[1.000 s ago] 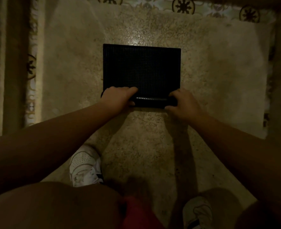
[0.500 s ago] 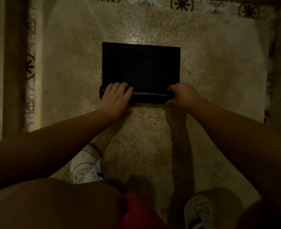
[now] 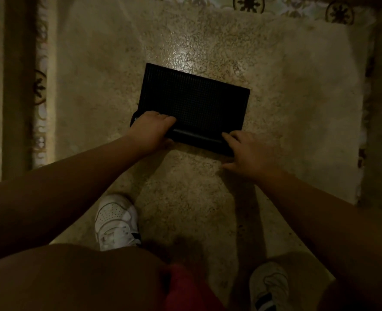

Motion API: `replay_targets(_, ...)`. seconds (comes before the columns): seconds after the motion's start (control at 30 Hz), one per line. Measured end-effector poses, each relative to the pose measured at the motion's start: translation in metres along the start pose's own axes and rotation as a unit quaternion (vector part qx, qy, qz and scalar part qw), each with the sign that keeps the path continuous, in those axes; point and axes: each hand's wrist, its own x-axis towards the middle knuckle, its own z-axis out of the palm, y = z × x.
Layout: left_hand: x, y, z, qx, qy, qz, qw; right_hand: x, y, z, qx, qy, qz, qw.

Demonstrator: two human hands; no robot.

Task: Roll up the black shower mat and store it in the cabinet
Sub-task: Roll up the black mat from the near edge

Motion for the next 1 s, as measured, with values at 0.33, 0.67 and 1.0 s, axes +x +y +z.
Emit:
replay_targets(0.33,0.005,0.004,0.002,0.096,0.037,-0.025,0.994,0.055,0.017,-0.037,0.134,-0.155,0.091,0.974)
replay_targets(0.67,-0.007,0.008,-0.004,0.032,-0.014,-0.033,0.999,0.05,0.024,-0.035,0.229,-0.22,0.075,0.945)
replay_targets(1.0,0.017,-0.004,-0.02,-0.008,-0.068,-0.075,0.995,0.003,-0.015,0.002,-0.018,0.069,0.046,0.996)
